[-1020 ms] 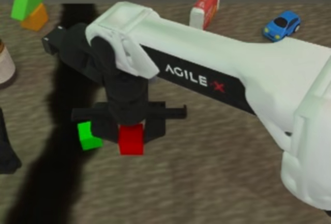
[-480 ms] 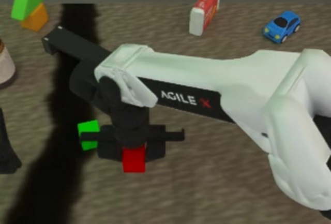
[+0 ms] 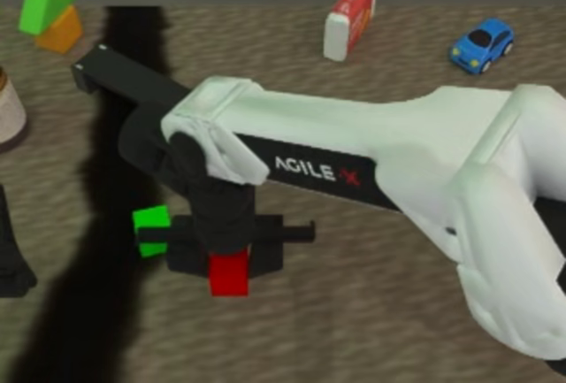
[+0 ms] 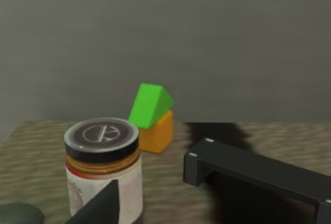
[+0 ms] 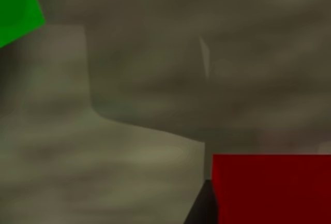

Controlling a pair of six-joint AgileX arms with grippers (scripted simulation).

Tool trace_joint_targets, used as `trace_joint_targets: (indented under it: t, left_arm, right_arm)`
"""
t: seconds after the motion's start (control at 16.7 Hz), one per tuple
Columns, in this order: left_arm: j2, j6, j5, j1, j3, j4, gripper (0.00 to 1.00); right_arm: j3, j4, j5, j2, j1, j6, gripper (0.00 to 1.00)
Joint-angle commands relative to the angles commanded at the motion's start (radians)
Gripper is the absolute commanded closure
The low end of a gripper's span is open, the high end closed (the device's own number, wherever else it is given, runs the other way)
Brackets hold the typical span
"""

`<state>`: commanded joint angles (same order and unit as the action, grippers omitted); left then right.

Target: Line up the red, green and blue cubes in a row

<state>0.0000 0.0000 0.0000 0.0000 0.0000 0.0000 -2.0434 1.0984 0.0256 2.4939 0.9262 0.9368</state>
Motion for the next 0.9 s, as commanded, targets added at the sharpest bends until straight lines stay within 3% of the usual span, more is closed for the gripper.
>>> trace_joint_targets:
  t: [0.48, 0.9]
  left_arm:
    - [0.0, 0.0, 0.0, 0.0, 0.0, 0.0, 0.0]
    - [0.0, 0.0, 0.0, 0.0, 0.0, 0.0, 0.0]
  right_arm:
    - [0.0, 0.0, 0.0, 0.0, 0.0, 0.0, 0.02]
    - [0.0, 0.0, 0.0, 0.0, 0.0, 0.0, 0.0]
